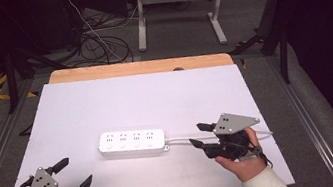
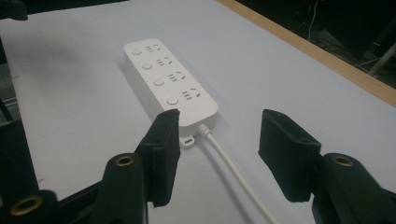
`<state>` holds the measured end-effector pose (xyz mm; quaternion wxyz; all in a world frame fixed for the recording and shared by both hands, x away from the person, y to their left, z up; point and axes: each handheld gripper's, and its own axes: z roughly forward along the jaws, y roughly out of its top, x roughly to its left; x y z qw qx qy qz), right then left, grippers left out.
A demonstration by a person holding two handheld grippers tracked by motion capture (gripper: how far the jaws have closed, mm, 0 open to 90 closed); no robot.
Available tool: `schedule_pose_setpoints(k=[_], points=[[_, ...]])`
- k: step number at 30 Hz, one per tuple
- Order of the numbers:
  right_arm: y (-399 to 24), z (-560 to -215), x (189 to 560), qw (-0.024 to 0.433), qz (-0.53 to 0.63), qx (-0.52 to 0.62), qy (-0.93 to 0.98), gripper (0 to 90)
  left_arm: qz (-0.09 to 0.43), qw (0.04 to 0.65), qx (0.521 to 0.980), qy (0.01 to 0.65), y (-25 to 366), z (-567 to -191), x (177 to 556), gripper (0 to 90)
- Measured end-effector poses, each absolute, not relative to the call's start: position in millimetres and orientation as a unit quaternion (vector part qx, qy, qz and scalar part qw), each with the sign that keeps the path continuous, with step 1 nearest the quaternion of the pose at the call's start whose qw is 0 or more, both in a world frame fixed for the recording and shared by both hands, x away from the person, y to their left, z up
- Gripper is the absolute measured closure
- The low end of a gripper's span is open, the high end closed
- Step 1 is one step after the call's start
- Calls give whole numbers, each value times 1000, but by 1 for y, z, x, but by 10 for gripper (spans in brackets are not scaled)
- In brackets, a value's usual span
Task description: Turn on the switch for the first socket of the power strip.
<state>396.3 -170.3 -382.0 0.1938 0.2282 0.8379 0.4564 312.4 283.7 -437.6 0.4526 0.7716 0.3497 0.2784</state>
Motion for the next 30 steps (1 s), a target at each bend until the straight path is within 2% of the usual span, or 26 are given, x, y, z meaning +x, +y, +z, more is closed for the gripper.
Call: schedule_pose_setpoints(k=[13,30], points=[[-128,-383,411,171,453,201,851,557,279,451,772,350,284,-438,312,161],[-102,-393,428,149,457,199,854,604,278,451,772,350,284,-438,312,161]])
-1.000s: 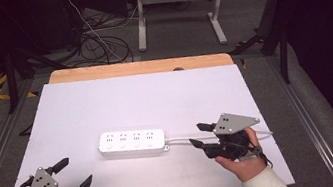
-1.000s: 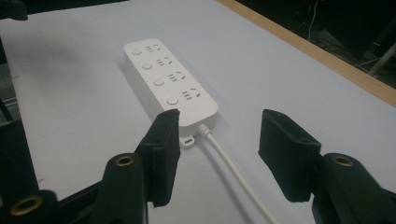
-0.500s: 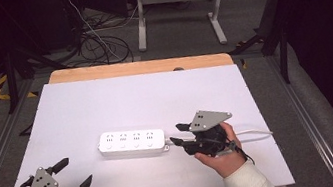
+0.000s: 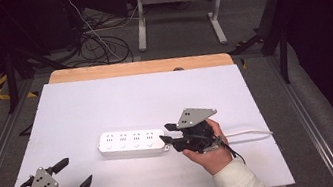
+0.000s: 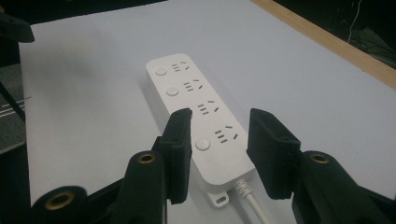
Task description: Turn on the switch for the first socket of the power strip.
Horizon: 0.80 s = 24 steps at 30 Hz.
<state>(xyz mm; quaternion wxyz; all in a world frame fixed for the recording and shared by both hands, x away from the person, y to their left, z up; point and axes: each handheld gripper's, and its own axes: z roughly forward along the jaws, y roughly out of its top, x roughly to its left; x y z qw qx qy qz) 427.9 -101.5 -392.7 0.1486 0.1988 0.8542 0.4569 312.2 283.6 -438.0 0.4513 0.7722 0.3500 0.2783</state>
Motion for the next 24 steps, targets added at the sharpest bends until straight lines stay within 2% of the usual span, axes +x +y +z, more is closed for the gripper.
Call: schedule_pose_setpoints(k=[7,9,13,17,24], points=[[-94,-399,433,129,463,203,853,642,277,451,773,350,284,-438,313,161],[-94,-401,436,121,464,205,854,694,277,451,773,348,284,-438,314,161],[-94,-406,440,77,489,217,841,802,274,449,777,347,282,-439,316,161],[-90,-409,441,73,491,233,836,897,277,451,774,347,284,-438,315,163],[-77,-419,443,89,470,236,846,900,277,449,776,347,283,-439,315,163]])
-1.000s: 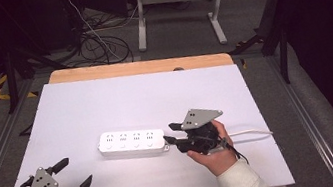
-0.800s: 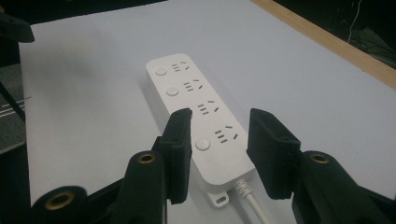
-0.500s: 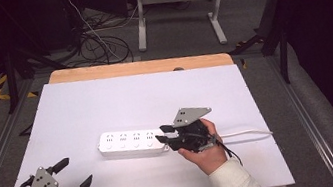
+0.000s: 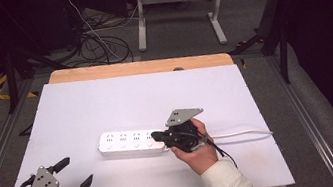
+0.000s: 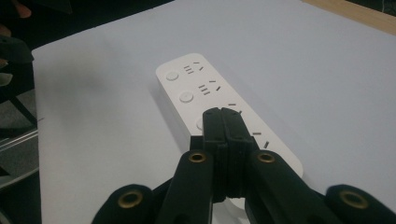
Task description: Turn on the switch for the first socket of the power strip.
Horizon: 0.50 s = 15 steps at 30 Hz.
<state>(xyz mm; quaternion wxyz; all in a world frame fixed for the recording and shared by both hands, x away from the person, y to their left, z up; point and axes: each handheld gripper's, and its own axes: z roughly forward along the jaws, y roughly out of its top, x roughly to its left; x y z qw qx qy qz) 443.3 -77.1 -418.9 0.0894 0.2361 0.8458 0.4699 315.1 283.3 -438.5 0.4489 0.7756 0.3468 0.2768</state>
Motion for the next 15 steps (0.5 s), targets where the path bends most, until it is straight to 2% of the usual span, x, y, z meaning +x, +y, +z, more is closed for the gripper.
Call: schedule_pose_setpoints(k=[15], points=[[-63,-439,451,106,434,236,863,900,275,450,775,349,283,-439,315,163]])
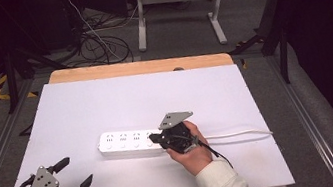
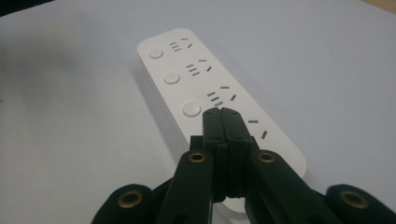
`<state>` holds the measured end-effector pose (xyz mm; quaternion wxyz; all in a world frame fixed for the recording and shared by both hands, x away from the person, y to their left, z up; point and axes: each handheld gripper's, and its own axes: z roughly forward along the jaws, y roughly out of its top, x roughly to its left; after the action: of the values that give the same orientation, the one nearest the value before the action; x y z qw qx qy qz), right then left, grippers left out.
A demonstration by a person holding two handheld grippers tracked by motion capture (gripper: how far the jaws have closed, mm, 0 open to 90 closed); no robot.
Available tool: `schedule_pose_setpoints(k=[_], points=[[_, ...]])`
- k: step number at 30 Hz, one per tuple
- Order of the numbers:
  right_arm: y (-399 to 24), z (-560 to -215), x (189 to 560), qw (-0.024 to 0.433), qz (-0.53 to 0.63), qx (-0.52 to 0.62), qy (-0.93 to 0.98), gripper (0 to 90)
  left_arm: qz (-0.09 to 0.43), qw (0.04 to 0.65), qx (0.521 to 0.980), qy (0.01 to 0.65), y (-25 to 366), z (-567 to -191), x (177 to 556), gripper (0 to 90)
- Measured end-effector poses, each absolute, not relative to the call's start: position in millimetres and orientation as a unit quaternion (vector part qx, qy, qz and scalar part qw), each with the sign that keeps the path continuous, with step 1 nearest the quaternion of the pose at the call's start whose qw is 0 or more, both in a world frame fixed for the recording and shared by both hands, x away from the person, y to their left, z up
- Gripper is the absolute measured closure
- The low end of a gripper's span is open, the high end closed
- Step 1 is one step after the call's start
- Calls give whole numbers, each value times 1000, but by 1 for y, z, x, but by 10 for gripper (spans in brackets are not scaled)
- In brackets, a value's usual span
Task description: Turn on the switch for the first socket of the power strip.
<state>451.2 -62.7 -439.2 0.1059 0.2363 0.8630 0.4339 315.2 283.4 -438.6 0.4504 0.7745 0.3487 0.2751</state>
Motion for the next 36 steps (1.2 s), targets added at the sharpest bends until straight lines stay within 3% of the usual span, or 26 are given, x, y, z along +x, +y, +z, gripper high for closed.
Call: schedule_pose_setpoints(k=[20,36], points=[[-50,-461,457,99,416,241,871,900,275,449,775,349,283,-439,315,163],[-46,-464,455,119,409,239,872,900,275,448,776,348,282,-439,315,163]])
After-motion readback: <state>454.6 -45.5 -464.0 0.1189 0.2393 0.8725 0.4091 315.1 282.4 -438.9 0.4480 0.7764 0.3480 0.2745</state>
